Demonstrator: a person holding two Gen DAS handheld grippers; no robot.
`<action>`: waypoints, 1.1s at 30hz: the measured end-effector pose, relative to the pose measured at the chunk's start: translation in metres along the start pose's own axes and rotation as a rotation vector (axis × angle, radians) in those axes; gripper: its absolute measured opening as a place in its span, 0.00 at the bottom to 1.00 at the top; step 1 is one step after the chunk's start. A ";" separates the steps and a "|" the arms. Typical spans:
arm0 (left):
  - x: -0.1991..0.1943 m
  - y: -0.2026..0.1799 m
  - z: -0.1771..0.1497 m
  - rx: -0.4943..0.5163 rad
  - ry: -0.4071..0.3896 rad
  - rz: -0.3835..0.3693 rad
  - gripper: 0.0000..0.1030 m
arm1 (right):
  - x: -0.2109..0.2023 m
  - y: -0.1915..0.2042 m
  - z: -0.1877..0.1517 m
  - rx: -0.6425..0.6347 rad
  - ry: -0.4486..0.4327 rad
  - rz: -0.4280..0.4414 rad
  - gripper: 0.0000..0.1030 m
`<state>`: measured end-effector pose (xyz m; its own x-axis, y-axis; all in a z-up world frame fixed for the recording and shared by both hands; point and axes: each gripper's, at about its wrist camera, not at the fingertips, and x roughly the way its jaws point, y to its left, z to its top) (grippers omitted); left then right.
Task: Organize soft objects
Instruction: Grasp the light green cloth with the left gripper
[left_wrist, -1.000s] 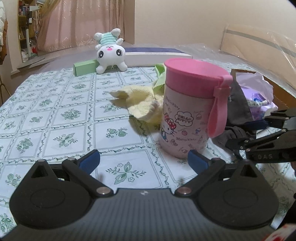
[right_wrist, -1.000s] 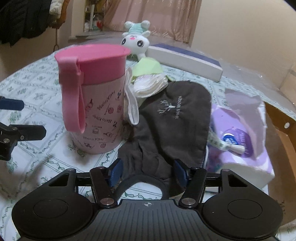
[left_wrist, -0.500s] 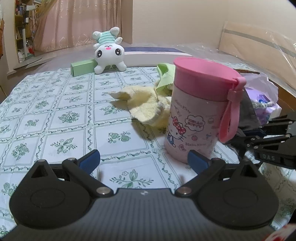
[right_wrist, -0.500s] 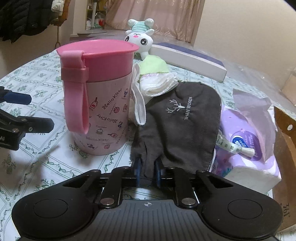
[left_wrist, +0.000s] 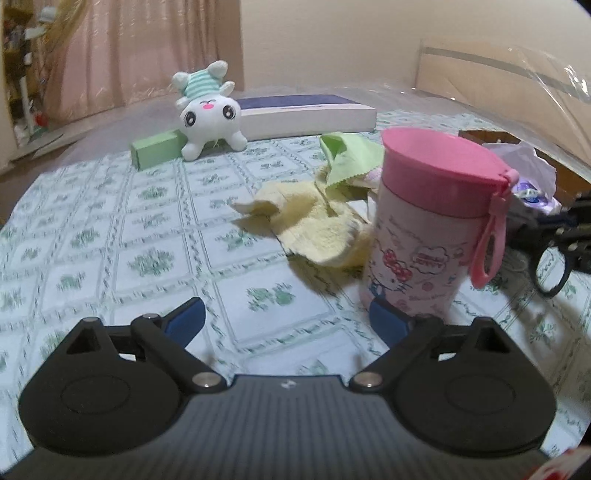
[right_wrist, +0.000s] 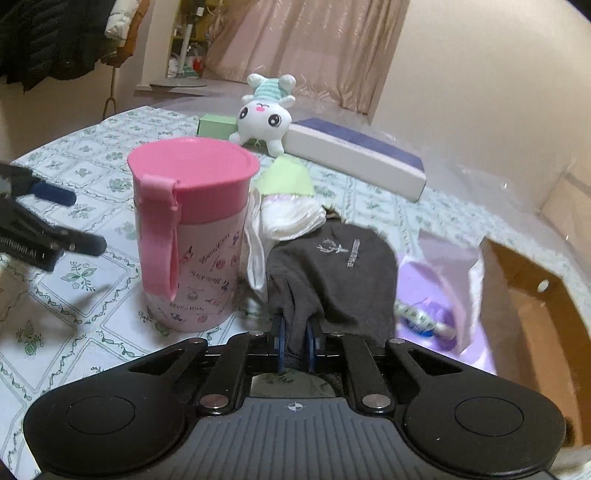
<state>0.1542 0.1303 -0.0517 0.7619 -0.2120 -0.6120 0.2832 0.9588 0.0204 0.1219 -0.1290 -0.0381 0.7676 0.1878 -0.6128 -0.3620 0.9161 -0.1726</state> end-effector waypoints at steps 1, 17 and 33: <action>0.000 0.004 0.003 0.014 -0.002 -0.005 0.91 | -0.003 -0.001 0.001 -0.007 -0.003 -0.001 0.10; 0.039 0.063 0.097 0.208 0.003 -0.224 0.88 | -0.021 -0.027 0.029 -0.222 -0.026 -0.012 0.10; 0.140 0.035 0.172 0.214 0.062 -0.464 0.83 | -0.027 -0.068 0.054 -0.272 -0.127 -0.121 0.10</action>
<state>0.3708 0.1017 -0.0008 0.4935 -0.5886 -0.6403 0.7011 0.7049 -0.1075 0.1546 -0.1767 0.0319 0.8673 0.1419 -0.4772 -0.3792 0.8093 -0.4486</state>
